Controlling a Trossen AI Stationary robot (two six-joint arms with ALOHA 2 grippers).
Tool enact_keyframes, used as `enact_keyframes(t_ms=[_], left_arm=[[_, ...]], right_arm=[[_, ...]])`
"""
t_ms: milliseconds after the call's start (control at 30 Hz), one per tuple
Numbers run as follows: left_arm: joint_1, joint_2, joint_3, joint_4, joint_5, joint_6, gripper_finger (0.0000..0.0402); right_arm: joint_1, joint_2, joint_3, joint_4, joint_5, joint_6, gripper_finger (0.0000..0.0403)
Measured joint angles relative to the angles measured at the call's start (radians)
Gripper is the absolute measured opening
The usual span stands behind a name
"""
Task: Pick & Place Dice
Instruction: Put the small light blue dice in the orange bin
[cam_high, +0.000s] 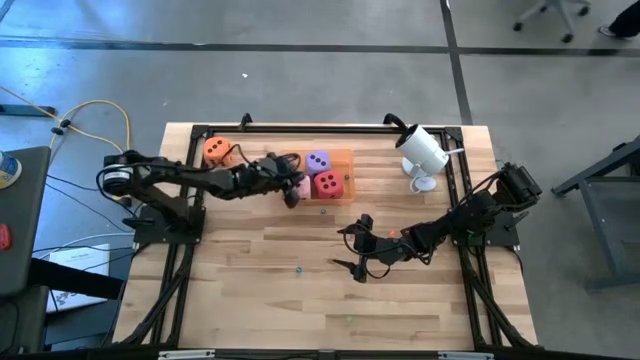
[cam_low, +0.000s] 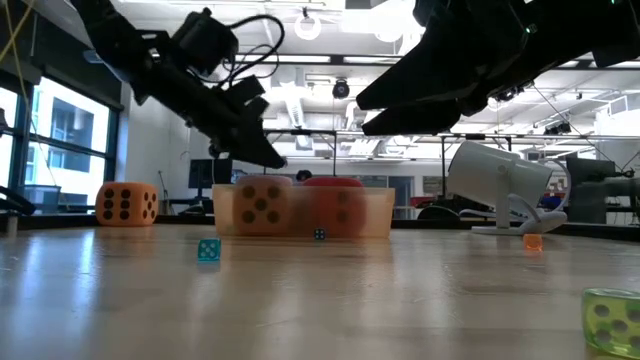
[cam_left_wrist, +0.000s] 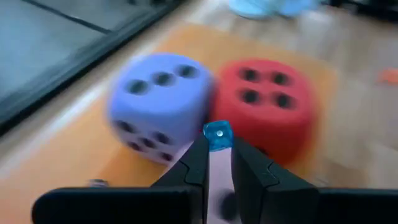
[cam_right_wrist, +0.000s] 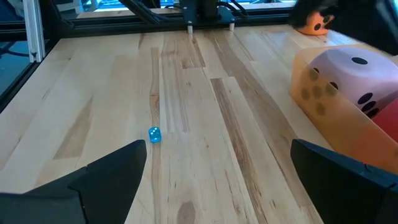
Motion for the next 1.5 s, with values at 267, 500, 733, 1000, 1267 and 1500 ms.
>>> enact_keyframes(t_ms=[267, 500, 733, 1000, 1267, 1500], left_arm=[[0.05, -0.004, 0.001, 0.053, -0.051, -0.032, 0.0035], [0.103, 0.005, 0.0, -0.027, -0.044, -0.093, 0.0035], [0.152, 0.005, 0.0, -0.052, 0.003, -0.103, 0.0035], [0.176, 0.049, 0.0, -0.051, 0.116, -0.146, 0.0042], [0.176, 0.062, 0.001, -0.018, 0.113, -0.143, 0.0132], [0.173, 0.062, 0.001, 0.008, 0.114, -0.144, 0.0146]], right_arm=[[0.0, 0.0, 0.0, 0.0, 0.0, 0.0, 0.0393], [0.0, 0.0, 0.0, 0.0, 0.0, 0.0, 0.0393], [0.0, 0.0, 0.0, 0.0, 0.0, 0.0, 0.0393], [0.0, 0.0, 0.0, 0.0, 0.0, 0.0, 0.0393], [0.0, 0.0, 0.0, 0.0, 0.0, 0.0, 0.0393], [0.0, 0.0, 0.0, 0.0, 0.0, 0.0, 0.0393]])
